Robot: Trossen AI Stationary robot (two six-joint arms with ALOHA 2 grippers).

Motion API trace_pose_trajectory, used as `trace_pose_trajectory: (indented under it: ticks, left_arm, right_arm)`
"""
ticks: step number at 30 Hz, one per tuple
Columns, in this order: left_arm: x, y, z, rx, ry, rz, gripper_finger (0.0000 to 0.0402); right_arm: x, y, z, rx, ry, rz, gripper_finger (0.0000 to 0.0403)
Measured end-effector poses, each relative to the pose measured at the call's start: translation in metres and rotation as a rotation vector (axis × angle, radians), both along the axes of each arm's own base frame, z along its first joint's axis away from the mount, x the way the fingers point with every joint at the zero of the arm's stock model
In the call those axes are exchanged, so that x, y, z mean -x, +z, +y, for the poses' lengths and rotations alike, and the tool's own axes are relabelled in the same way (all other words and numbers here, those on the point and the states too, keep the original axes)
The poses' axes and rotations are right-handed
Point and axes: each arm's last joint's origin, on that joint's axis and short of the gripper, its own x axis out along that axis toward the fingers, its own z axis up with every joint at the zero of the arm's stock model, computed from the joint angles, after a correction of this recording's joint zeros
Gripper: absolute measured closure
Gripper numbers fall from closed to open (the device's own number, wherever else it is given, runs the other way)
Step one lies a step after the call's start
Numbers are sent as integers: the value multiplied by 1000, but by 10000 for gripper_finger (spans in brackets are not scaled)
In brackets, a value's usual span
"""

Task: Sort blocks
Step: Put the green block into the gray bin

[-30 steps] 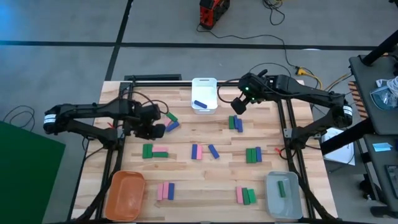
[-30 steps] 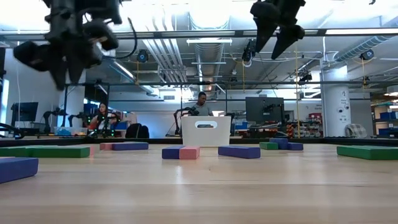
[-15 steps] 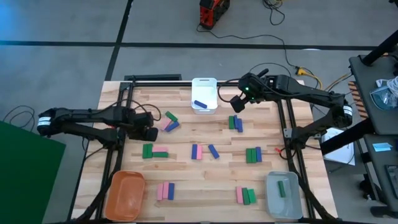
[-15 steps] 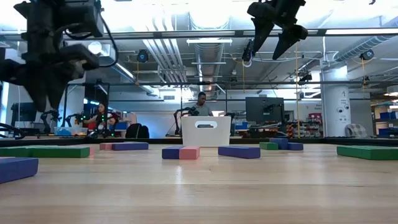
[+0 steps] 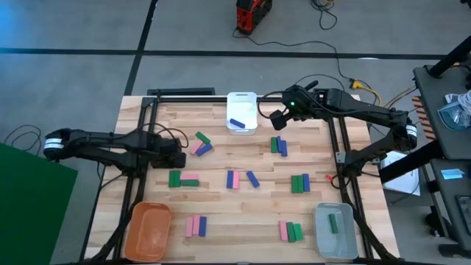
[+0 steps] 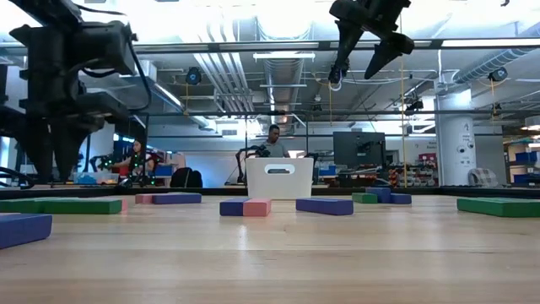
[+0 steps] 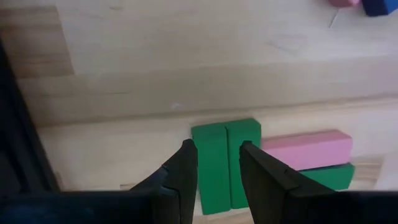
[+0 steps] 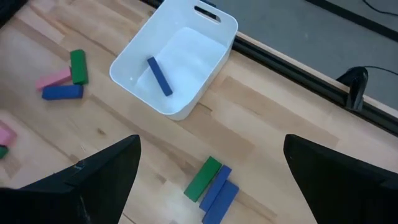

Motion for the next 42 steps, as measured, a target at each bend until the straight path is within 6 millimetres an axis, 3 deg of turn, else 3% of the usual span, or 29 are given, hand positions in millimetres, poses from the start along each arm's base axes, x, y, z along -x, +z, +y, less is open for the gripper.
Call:
trace_pose_trajectory:
  ticks: [20,42]
  left_arm:
    - [-1,-5,-24,-54,-67,31,303]
    - [-8,-24,-28,-43,-87,165,303]
  right_arm:
    - [0,0,0,-15,-26,-12,16]
    - [0,0,0,-13,-23,-10,16]
